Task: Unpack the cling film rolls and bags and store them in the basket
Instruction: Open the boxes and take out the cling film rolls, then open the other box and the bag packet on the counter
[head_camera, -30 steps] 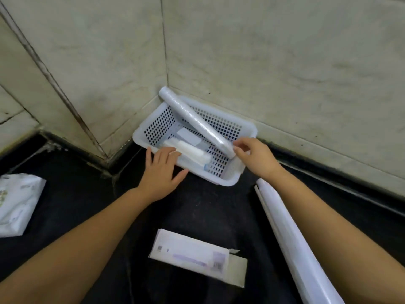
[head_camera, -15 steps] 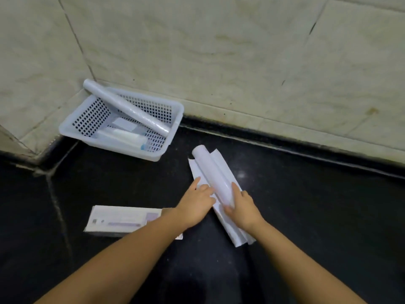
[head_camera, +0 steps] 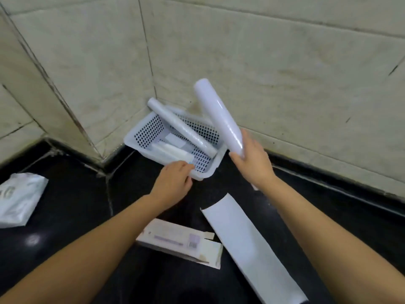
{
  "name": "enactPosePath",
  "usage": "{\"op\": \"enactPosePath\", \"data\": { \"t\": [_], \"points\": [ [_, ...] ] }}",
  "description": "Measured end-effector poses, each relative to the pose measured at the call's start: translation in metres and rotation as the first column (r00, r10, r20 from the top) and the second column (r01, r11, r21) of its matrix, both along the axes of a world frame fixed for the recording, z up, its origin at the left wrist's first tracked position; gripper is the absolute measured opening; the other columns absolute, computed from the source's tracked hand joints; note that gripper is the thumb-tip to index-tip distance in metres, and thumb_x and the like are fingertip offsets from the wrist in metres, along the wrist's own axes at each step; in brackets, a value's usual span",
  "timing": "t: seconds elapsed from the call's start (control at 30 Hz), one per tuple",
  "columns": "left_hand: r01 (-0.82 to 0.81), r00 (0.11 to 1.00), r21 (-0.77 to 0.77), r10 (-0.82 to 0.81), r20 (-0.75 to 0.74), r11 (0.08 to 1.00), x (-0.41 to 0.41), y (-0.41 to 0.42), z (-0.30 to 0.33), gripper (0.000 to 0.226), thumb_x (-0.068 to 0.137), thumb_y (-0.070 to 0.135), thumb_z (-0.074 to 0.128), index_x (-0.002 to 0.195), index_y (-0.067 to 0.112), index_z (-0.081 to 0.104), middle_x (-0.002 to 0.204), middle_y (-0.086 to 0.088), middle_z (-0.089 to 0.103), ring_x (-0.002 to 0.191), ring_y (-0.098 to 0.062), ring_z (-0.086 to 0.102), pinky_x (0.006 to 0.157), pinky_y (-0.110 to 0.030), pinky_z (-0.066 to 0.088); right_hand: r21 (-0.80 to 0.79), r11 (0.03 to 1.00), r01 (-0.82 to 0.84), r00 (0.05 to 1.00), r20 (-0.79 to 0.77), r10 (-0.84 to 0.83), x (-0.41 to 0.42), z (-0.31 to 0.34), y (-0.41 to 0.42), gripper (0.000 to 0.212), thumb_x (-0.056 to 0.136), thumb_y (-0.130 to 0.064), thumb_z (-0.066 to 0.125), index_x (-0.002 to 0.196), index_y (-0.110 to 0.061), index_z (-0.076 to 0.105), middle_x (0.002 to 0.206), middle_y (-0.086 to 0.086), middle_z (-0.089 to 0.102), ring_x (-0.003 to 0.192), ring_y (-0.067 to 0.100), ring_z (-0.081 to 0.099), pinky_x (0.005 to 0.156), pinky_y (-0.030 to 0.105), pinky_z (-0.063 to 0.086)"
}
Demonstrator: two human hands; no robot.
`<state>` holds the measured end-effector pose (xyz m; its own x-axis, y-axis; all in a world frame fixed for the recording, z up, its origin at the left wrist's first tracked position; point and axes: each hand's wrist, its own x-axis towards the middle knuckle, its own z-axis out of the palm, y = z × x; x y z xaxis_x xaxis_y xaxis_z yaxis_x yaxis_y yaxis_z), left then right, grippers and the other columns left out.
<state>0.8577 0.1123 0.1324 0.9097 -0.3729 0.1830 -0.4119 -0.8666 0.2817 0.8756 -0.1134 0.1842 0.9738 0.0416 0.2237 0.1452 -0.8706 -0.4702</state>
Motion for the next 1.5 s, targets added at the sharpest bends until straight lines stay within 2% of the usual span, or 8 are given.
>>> {"op": "enactPosePath", "data": {
  "t": [0.1, 0.27, 0.47, 0.63, 0.8, 0.93, 1.1, 1.5],
  "points": [
    [-0.159, 0.985, 0.064, 0.163, -0.062, 0.985, 0.042, 0.04, -0.01, 0.039, 0.094, 0.031, 0.045, 0.128, 0.014, 0.051, 0.129, -0.01, 0.055, 0.122, -0.026, 0.046, 0.109, -0.041, 0.029, 0.003, 0.996, -0.09, 0.993, 0.073, 0.09, 0.053, 0.006, 0.063, 0.067, 0.087, -0.028, 0.054, 0.144, -0.016, 0.022, 0.128, 0.016, 0.052, 0.11, 0.034, 0.05, 0.086, 0.044, 0.045],
    [-0.102, 0.993, 0.117, 0.108, -0.046, 0.988, 0.068, 0.071, -0.037, 0.05, 0.092, 0.046, 0.024, 0.108, 0.016, 0.061, 0.112, -0.004, 0.061, 0.116, -0.022, 0.05, 0.116, -0.043, 0.001, -0.011, 0.993, -0.12, 0.986, -0.116, 0.118, 0.122, -0.033, 0.131, 0.069, 0.09, -0.023, 0.054, 0.148, -0.018, 0.017, 0.141, 0.016, 0.043, 0.122, 0.034, 0.044, 0.097, 0.045, 0.039],
    [-0.074, 0.996, 0.015, 0.073, 0.054, 0.997, 0.072, 0.073, -0.052, 0.044, 0.093, 0.042, 0.029, 0.089, 0.012, 0.061, 0.091, -0.004, 0.061, 0.098, -0.023, 0.056, 0.115, -0.043, 0.0, -0.054, 0.997, -0.056, 0.99, -0.133, 0.048, 0.131, -0.096, 0.141, 0.063, 0.089, -0.011, 0.053, 0.146, -0.015, 0.025, 0.149, 0.017, 0.028, 0.133, 0.032, 0.03, 0.11, 0.037, 0.025],
    [-0.066, 0.992, 0.011, 0.064, 0.111, 0.998, 0.073, 0.073, -0.059, 0.04, 0.092, 0.041, 0.033, 0.087, 0.012, 0.061, 0.089, -0.005, 0.061, 0.094, -0.023, 0.058, 0.114, -0.048, 0.01, -0.12, 0.992, -0.046, 0.948, -0.318, 0.005, 0.143, -0.096, 0.137, 0.074, 0.095, -0.031, 0.046, 0.149, -0.019, -0.003, 0.159, 0.013, -0.004, 0.146, 0.029, -0.005, 0.118, 0.049, 0.002],
    [-0.062, 0.998, 0.044, 0.06, 0.031, 0.997, 0.073, 0.075, -0.053, 0.047, 0.092, 0.046, 0.023, 0.091, 0.015, 0.058, 0.092, -0.002, 0.056, 0.099, -0.021, 0.052, 0.114, -0.043, -0.003, -0.081, 0.997, 0.015, 0.931, -0.363, -0.044, 0.128, -0.066, 0.115, 0.074, 0.096, -0.039, 0.04, 0.149, -0.02, -0.008, 0.16, 0.01, -0.004, 0.147, 0.026, -0.002, 0.12, 0.047, 0.008],
    [-0.088, 0.995, 0.055, 0.09, -0.031, 0.995, 0.071, 0.056, -0.038, 0.038, 0.092, 0.043, 0.036, 0.106, 0.016, 0.059, 0.107, -0.004, 0.061, 0.111, -0.024, 0.052, 0.114, -0.053, 0.01, -0.012, 0.997, 0.08, 0.959, -0.273, -0.081, 0.082, -0.028, 0.065, 0.067, 0.097, -0.033, 0.041, 0.15, -0.017, 0.003, 0.159, 0.013, 0.009, 0.146, 0.028, 0.008, 0.119, 0.048, 0.014],
    [0.213, 0.977, -0.022, -0.213, 0.001, 0.977, 0.043, -0.051, 0.002, 0.036, 0.094, 0.04, 0.038, 0.115, 0.017, 0.057, 0.113, -0.004, 0.061, 0.11, -0.024, 0.053, 0.103, -0.04, 0.032, 0.022, 0.959, 0.281, 0.924, -0.278, -0.264, -0.018, 0.0, -0.045, 0.06, 0.097, -0.032, 0.042, 0.149, -0.014, 0.017, 0.154, 0.013, 0.025, 0.142, 0.028, 0.022, 0.114, 0.039, 0.023],
    [0.737, 0.672, -0.03, -0.738, -0.063, 0.675, -0.17, -0.378, 0.02, 0.037, 0.096, 0.042, 0.037, 0.119, 0.018, 0.053, 0.118, -0.002, 0.056, 0.112, -0.022, 0.048, 0.095, -0.036, 0.041, -0.066, 0.676, 0.734, 0.616, -0.357, -0.703, -0.346, -0.012, -0.32, 0.05, 0.096, -0.032, 0.043, 0.142, -0.014, 0.034, 0.146, 0.013, 0.037, 0.133, 0.029, 0.038, 0.108, 0.045, 0.035]
  ]
}}
